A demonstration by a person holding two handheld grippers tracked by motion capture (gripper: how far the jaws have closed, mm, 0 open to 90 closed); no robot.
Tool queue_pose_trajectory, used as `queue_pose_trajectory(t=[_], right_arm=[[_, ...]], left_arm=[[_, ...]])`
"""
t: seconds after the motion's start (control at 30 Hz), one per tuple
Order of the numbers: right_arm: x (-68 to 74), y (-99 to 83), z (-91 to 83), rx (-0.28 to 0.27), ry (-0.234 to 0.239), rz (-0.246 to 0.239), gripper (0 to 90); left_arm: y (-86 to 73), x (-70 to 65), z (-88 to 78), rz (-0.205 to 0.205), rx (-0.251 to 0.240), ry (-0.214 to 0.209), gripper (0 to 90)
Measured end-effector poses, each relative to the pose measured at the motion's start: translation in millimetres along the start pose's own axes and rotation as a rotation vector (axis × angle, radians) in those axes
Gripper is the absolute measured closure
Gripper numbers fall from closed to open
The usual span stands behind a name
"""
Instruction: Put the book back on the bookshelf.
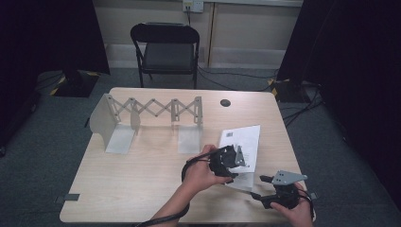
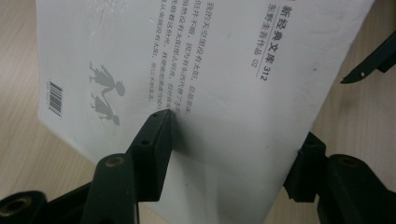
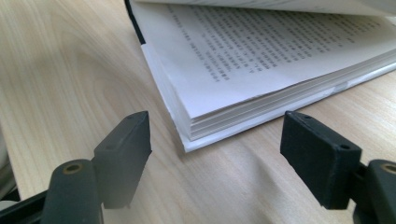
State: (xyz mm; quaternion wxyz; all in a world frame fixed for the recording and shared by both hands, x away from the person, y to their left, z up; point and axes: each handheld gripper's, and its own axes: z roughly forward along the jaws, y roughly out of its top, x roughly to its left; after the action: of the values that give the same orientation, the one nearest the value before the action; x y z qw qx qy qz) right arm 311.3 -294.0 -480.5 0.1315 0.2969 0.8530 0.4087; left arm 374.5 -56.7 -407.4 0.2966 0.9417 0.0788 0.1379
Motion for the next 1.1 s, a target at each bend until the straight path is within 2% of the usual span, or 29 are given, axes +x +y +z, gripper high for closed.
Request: queue_pose_trajectory(t=[0.17,0.4,0.73,0.8,1.1], right_arm=[[2.5,-1.0,3.8,0.018,-0.010,-0.008,22.4],[2.2,-3.5,7.4,0.037,-0.023,-0.004,22.4],[-0.2,-7.8,11.9,0.064,-0.040,0.005,22.4],[-1.7,-9.0,12.6,0.059,-0.034,0.023,22.4],[-1.3,-10.5,15.5,0.050,-0.052,0.023,20.6]], left_arm=[[6.1,6.9,-5.6,-0.011,0.017,-0.019,45.2],[10.2,9.6,-6.6,-0.020,0.029,-0.028,45.4],[13.2,15.7,-9.1,-0.037,0.031,-0.049,45.4],[13.8,17.1,-9.9,-0.042,0.029,-0.053,45.4],[16.5,22.4,-12.3,-0.054,0.032,-0.070,45.7]])
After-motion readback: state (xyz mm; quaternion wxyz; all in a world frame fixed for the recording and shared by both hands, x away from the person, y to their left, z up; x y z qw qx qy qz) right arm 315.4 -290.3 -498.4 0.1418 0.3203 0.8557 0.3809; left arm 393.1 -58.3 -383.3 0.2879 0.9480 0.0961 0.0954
